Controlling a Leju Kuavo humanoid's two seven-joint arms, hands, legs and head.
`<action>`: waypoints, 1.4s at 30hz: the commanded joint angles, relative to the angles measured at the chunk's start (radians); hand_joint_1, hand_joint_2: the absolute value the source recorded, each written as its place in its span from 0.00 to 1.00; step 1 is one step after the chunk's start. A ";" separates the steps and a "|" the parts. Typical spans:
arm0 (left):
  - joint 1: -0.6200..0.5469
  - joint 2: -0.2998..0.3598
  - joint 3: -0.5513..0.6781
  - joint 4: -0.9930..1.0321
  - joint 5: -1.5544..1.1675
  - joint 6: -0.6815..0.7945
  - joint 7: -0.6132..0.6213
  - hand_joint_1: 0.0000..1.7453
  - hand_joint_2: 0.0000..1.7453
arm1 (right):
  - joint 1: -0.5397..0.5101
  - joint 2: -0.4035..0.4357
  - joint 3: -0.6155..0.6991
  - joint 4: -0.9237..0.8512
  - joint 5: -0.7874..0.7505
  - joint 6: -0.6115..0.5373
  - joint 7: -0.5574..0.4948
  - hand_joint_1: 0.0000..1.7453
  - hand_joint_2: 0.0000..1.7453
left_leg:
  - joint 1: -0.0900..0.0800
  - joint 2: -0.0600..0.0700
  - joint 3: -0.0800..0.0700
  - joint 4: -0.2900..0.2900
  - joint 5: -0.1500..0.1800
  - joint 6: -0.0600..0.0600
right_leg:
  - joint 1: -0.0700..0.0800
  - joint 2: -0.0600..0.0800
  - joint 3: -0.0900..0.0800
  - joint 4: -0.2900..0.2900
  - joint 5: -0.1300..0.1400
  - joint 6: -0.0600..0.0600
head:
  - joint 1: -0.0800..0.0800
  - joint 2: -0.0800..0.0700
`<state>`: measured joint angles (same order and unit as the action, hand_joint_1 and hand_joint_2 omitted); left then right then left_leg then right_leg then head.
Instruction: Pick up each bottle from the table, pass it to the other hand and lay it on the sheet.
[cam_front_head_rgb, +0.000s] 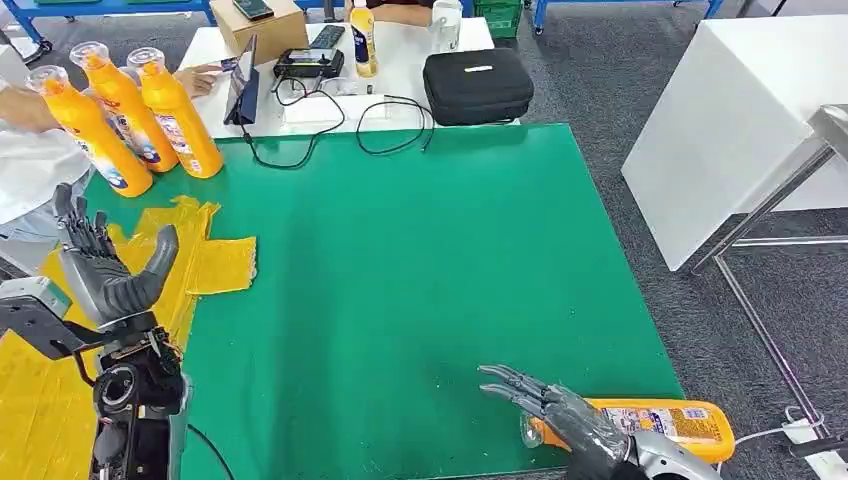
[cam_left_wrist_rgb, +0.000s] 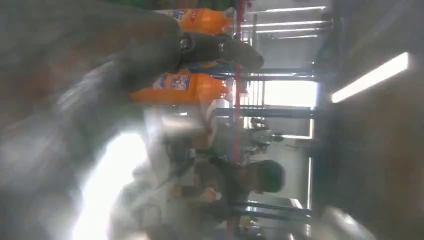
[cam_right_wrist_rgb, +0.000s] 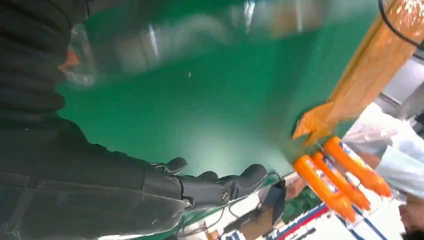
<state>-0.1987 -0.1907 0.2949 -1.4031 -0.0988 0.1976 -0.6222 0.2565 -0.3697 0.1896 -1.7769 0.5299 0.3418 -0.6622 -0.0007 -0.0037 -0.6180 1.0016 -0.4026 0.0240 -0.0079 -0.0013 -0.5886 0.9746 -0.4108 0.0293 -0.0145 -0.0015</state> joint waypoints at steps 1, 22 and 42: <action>-0.038 0.003 0.029 0.062 0.002 -0.004 0.004 0.00 1.00 | 0.005 -0.029 0.001 -0.004 -0.002 0.006 0.008 0.00 1.00 | 0.001 -0.001 0.002 0.000 -0.001 -0.001 | 0.001 -0.001 0.003 0.000 -0.001 -0.001 | 0.000 0.000; 0.007 -0.009 0.051 0.022 0.001 -0.014 0.005 0.00 1.00 | 0.210 -0.251 -0.193 -0.170 -0.009 -0.066 0.170 0.00 1.00 | -0.002 -0.001 0.002 0.000 -0.002 0.000 | -0.002 -0.001 0.002 0.000 -0.002 0.000 | 0.000 0.000; 0.012 -0.013 0.050 0.021 0.003 -0.025 0.006 0.00 1.00 | 0.378 -0.278 -0.372 -0.179 0.011 -0.083 0.304 0.00 1.00 | -0.001 -0.002 0.004 0.000 -0.004 0.001 | -0.001 -0.002 0.005 -0.001 -0.002 0.000 | 0.000 0.000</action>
<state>-0.1684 -0.1915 0.3307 -1.4092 -0.0988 0.1762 -0.6210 0.6088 -0.6661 -0.1541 -1.9745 0.5371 0.2594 -0.3673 -0.0028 -0.0038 -0.6179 1.0015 -0.4041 0.0265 -0.0101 -0.0014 -0.5886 0.9744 -0.4111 0.0296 -0.0149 -0.0019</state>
